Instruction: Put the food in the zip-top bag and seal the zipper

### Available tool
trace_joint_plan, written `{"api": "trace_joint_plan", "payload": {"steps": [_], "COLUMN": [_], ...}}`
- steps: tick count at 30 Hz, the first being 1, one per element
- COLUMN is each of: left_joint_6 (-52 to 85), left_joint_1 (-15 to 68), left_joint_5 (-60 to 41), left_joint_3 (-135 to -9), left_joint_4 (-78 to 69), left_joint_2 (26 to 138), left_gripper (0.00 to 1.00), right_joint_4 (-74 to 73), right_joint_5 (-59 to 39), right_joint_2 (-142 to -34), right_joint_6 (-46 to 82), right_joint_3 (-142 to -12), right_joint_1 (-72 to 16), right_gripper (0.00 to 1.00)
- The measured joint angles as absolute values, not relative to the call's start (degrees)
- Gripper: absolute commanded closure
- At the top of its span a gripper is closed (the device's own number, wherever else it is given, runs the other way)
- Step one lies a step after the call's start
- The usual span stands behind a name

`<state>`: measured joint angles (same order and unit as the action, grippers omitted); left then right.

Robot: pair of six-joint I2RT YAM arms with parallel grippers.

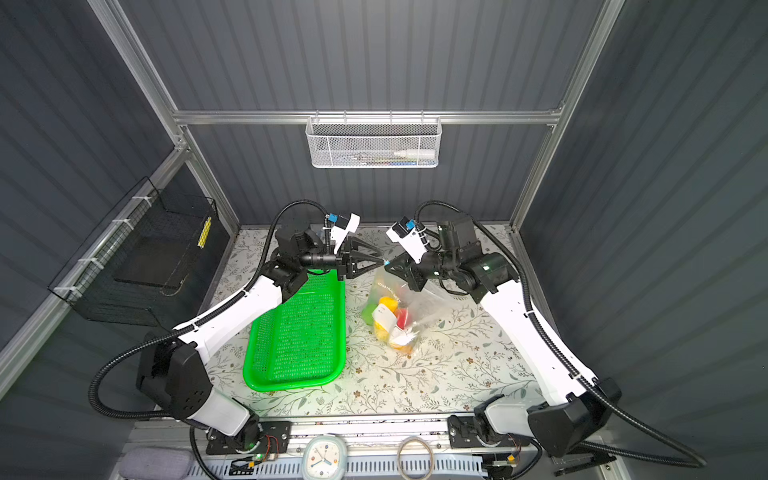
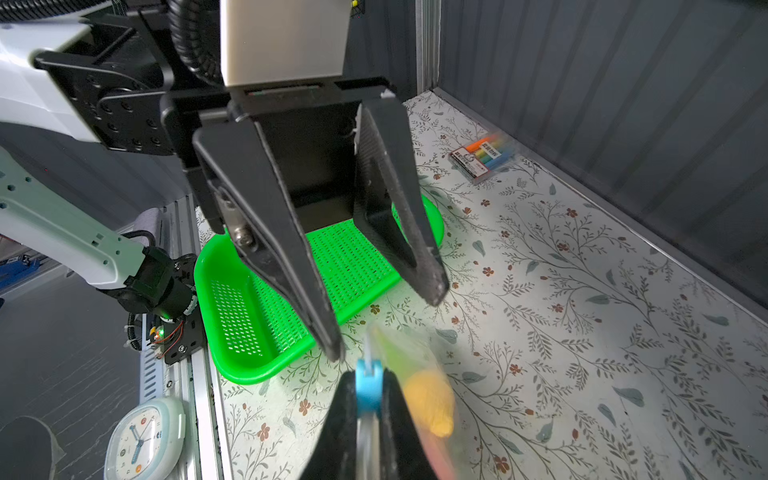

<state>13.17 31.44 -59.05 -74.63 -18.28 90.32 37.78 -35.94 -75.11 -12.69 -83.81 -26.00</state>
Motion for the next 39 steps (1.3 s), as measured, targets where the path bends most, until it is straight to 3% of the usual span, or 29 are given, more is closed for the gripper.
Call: {"api": "trace_joint_plan", "payload": {"steps": [6, 9, 21, 39], "left_joint_6": [14.81, 15.49, 15.90, 12.47], "left_joint_1": [31.44, 31.44, 31.51, 31.20], "left_joint_5": [-61.17, -62.17, -64.14, -56.55], "left_joint_3": [-75.02, -75.09, -75.72, -76.88], "left_joint_4": [-19.38, -19.59, -19.25, -11.57], "left_joint_2": [91.05, 91.05, 91.53, 90.39], "left_gripper": [0.80, 1.00, 1.00, 1.00], "right_joint_4": [37.74, 37.74, 38.92, 44.12], "right_joint_5": [-35.97, -35.90, -35.66, -29.06], "right_joint_2": [-75.29, -75.46, -75.77, -77.08], "right_joint_6": [-12.69, -12.69, -13.52, -18.26], "right_joint_3": [-83.79, -83.81, -84.53, -86.94], "right_joint_1": [-26.02, -26.00, -25.91, -26.24], "right_gripper": [1.00, 1.00, 1.00, 0.99]}}
